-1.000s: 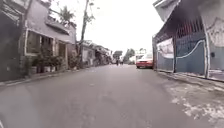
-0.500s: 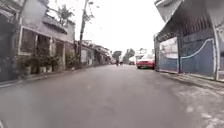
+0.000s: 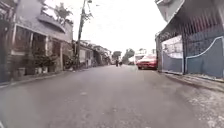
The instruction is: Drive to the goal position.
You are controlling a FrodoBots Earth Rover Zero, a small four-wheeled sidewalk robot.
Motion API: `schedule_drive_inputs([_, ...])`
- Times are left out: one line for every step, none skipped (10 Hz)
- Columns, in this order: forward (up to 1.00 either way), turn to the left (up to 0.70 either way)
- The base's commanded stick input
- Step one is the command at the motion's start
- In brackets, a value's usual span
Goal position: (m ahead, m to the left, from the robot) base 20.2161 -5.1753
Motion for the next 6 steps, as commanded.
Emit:
schedule_drive_inputs([0.7,0.0])
schedule_drive_inputs([0.7,0.0])
schedule_drive_inputs([0.7,0.0])
schedule_drive_inputs([0.7,0.0])
schedule_drive_inputs([0.7,0.0])
schedule_drive_inputs([0.7,0.0])
